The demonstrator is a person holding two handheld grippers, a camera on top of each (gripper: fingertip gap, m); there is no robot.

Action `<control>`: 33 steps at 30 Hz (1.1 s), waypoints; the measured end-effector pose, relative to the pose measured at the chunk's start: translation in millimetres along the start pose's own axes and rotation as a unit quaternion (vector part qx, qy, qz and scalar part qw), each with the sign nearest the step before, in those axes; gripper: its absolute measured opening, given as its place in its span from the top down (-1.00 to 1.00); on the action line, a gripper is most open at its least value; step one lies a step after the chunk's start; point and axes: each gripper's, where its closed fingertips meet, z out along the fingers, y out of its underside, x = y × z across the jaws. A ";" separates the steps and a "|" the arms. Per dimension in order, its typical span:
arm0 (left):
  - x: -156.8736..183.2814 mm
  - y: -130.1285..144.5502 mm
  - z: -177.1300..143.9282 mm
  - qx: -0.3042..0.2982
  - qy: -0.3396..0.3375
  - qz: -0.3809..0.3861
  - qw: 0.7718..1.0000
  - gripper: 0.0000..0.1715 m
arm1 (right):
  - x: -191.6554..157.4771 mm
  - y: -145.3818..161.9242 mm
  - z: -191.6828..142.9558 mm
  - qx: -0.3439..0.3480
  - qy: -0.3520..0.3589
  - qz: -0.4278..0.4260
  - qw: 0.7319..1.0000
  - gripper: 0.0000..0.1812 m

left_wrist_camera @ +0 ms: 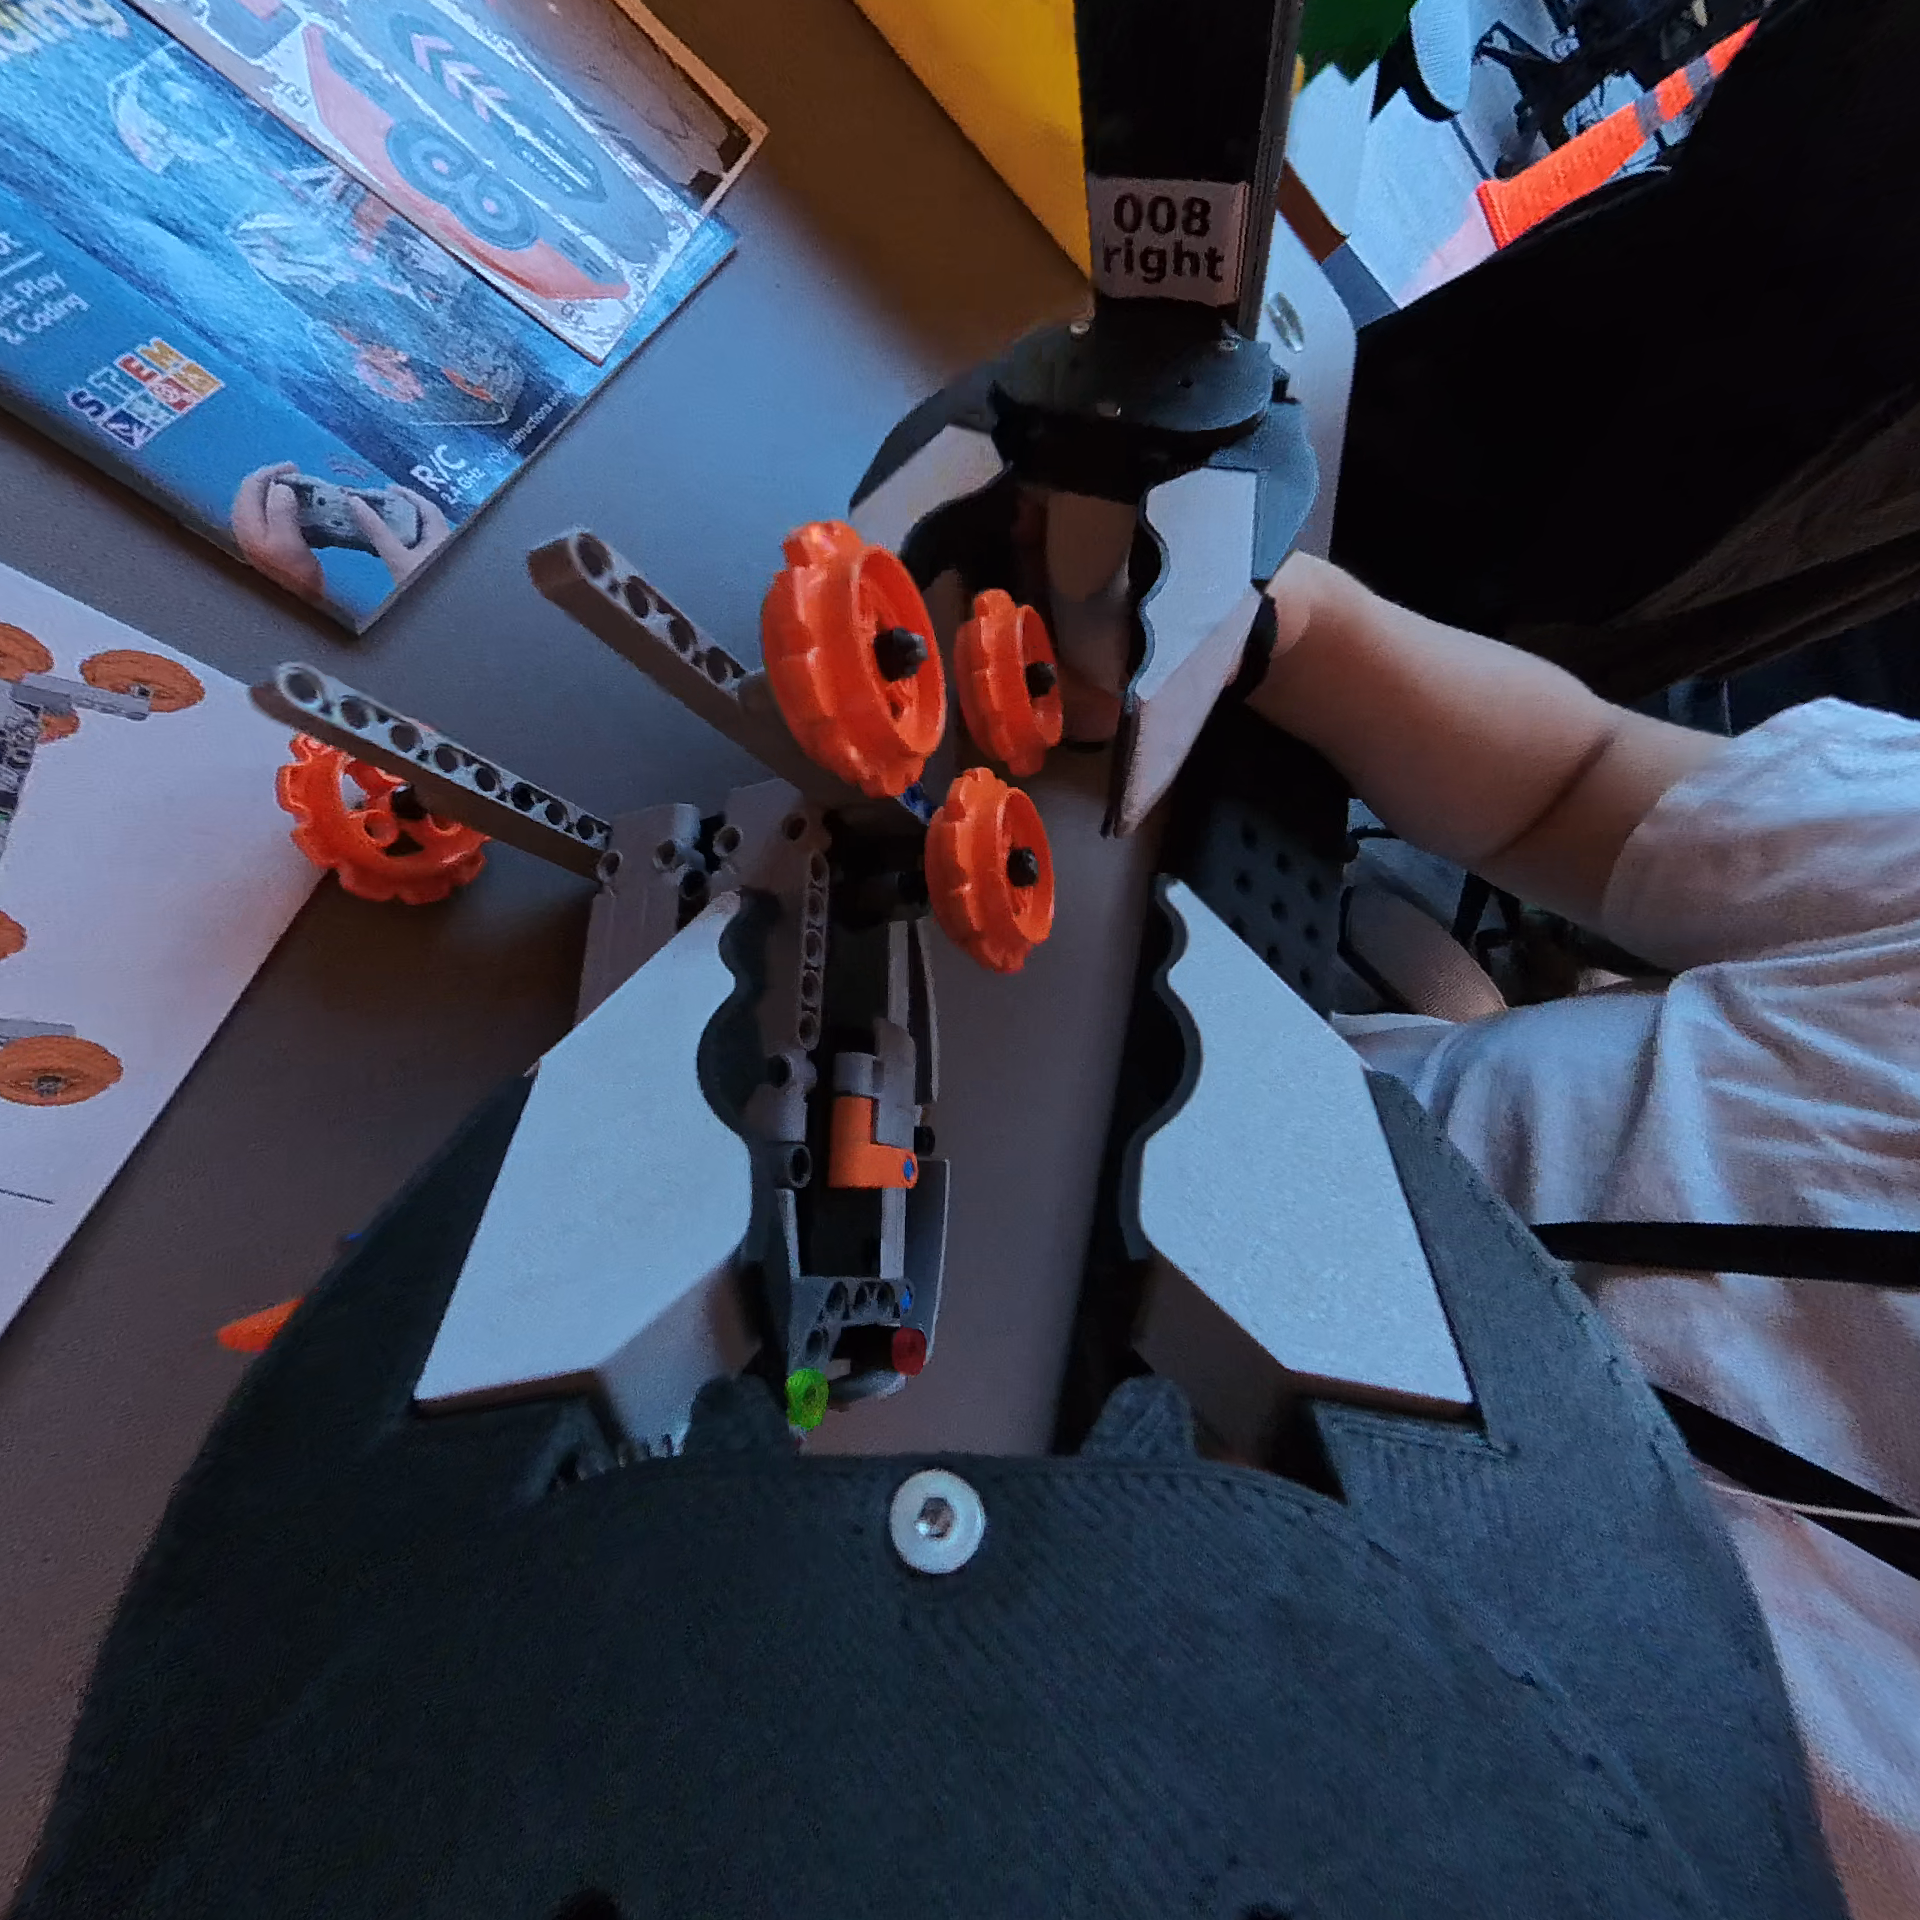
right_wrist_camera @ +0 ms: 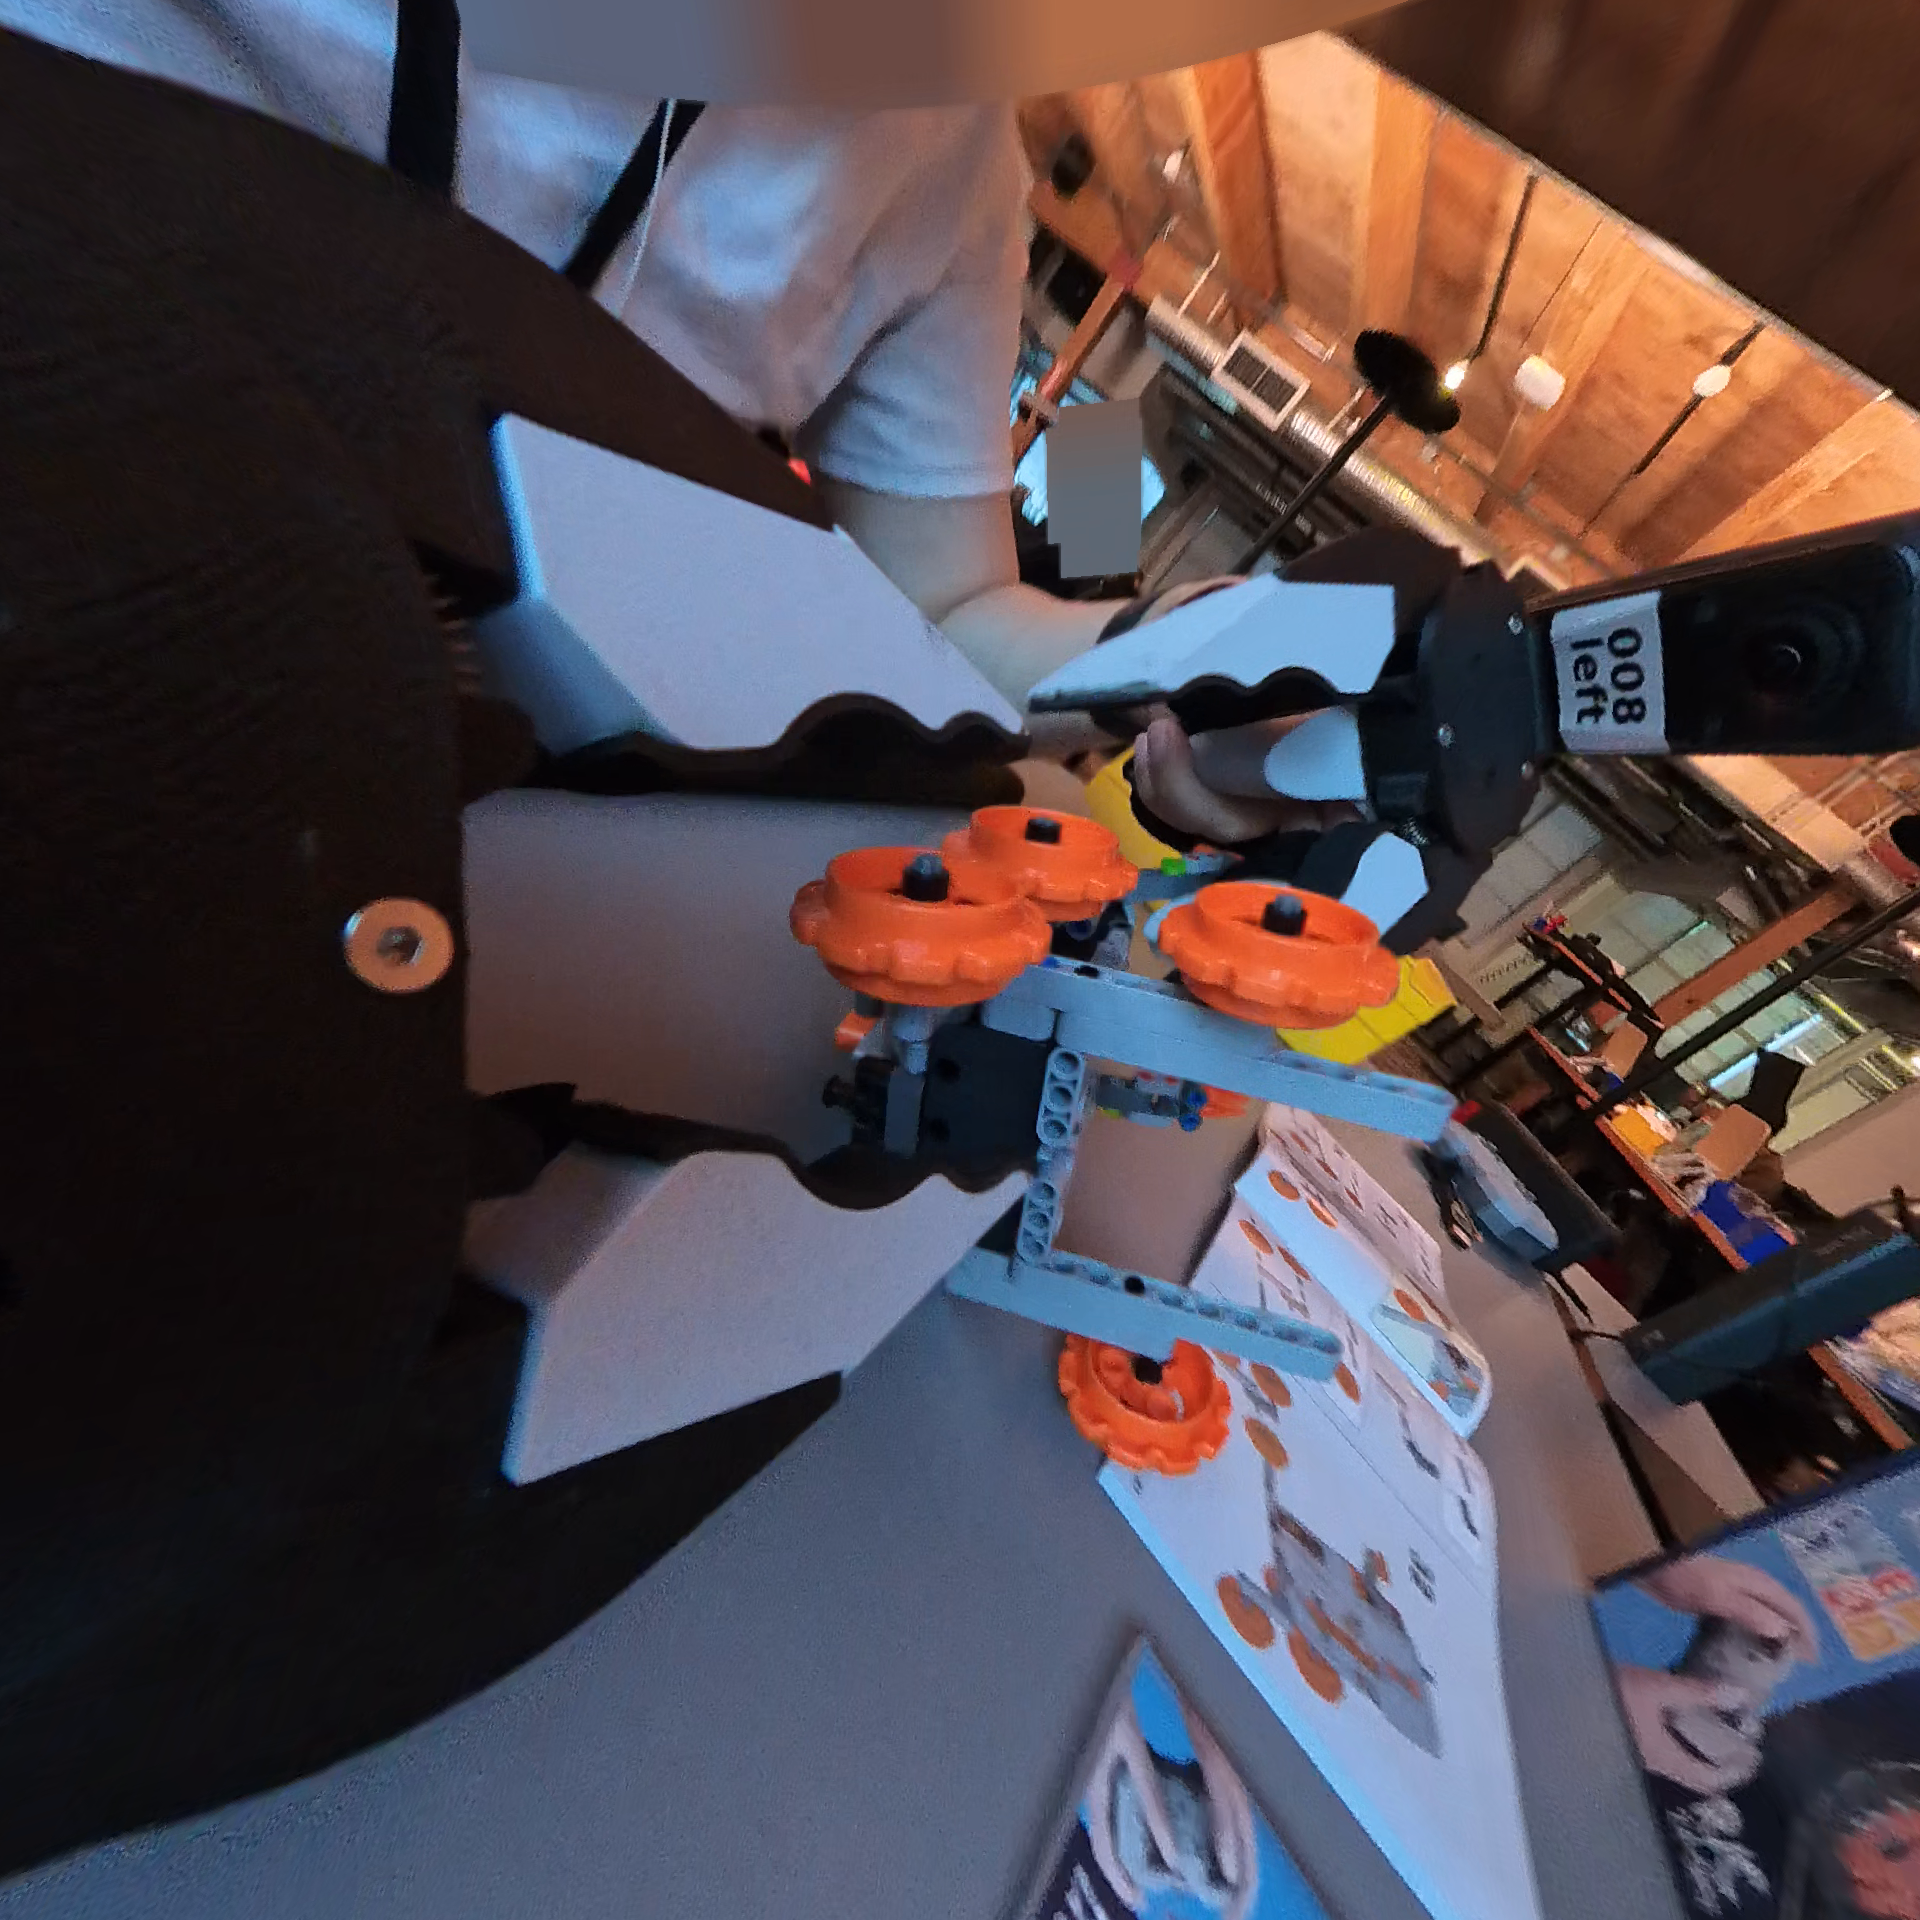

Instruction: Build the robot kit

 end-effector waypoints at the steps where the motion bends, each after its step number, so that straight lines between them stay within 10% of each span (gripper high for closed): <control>1: -3.7 2.4 2.3 -0.007 -0.012 0.001 1.000 0.19 | -2.1 3.0 1.9 -0.007 -0.011 0.015 1.000 0.22; 33: 12.8 33.5 8.8 0.025 0.015 -0.054 0.998 0.22 | -24.0 29.4 21.1 -0.163 -0.075 0.095 0.979 0.24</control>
